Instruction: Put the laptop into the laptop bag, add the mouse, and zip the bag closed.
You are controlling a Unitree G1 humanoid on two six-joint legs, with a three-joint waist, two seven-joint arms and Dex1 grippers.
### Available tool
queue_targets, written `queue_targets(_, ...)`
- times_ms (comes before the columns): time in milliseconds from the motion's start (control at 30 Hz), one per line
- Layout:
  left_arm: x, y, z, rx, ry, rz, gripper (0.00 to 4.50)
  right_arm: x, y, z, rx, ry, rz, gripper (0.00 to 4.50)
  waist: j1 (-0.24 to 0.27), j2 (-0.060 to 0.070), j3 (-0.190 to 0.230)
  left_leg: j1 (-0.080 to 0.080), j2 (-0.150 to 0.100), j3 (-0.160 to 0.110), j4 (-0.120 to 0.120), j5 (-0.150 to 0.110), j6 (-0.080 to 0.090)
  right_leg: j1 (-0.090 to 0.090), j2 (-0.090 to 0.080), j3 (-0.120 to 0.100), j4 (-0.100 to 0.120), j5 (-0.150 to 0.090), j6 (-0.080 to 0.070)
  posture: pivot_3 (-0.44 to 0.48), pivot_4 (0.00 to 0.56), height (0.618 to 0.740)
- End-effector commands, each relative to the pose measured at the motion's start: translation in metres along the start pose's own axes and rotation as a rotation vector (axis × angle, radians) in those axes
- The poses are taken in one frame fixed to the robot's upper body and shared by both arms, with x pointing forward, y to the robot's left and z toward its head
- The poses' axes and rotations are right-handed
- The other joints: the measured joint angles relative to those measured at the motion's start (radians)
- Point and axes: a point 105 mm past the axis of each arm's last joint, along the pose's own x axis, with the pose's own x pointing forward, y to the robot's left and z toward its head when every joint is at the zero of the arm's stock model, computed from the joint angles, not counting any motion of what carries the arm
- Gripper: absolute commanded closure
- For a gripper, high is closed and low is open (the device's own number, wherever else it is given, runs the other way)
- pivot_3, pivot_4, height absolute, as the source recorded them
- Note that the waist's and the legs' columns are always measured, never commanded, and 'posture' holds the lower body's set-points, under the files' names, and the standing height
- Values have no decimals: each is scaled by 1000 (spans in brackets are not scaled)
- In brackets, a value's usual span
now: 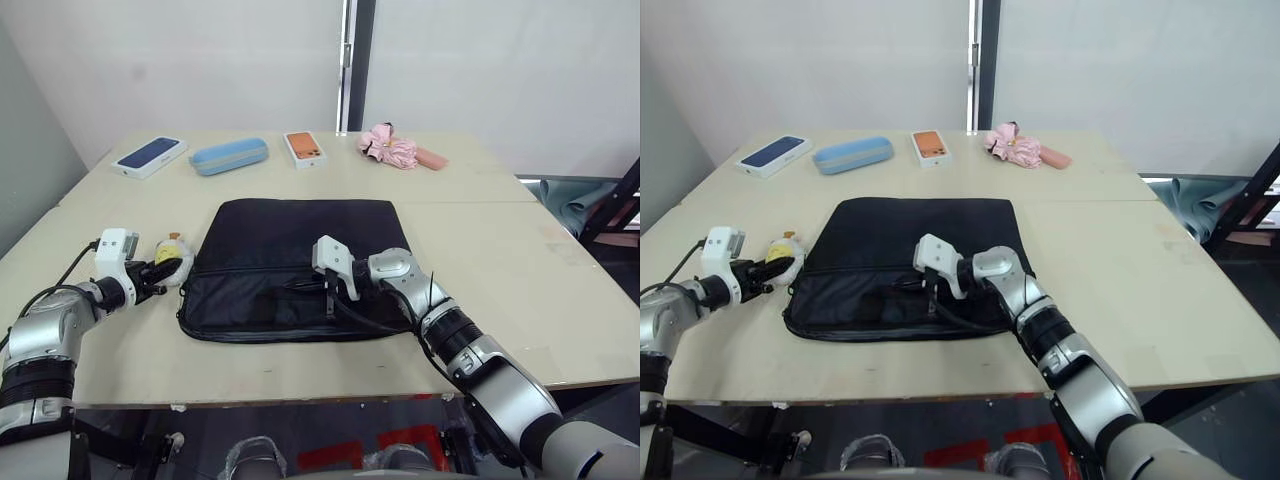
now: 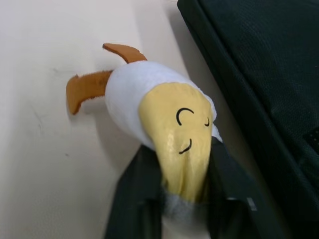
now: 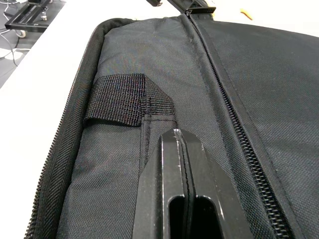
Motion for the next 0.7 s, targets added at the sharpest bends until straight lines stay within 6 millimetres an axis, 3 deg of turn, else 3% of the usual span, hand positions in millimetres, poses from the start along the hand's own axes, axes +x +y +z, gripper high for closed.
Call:
queue_targets(33,-29,-6,29,110,-78,-26,4442,-5,3,-25,65,82,-14,4500,-6,0,0,0,0,0,-1,0,0,-1,0,0,-1,0,0,0,150,740)
queue_targets(167,-48,-14,38,158,-114,-42,4442,-4,3,-24,64,76,-15,4500,-5,0,0,-1,0,2,-8,0,0,-2,0,0,-7,0,0,0,150,740)
queue_targets(267,-69,-33,44,278,-117,-120,4442,-3,5,-23,65,74,-5,4500,-11,0,0,-1,0,4,-11,0,0,-3,0,0,-8,0,0,0,150,740)
queue_targets(333,-82,-49,32,444,-43,-198,4442,0,6,-23,65,73,4,4500,-16,0,0,-1,0,5,-13,0,0,-5,0,1,-10,0,0,0,150,740)
queue_targets(500,-95,-86,5,603,35,-371,4442,4,10,-22,74,65,27,4500,-17,1,1,-1,1,6,-18,0,-1,-6,1,1,-13,-1,2,0,150,740)
queue_targets(700,-100,-127,-41,642,169,-620,4442,8,13,-22,87,70,44,4500,-20,1,1,-1,1,8,-22,-1,-1,-10,1,3,-12,-1,2,0,150,740)
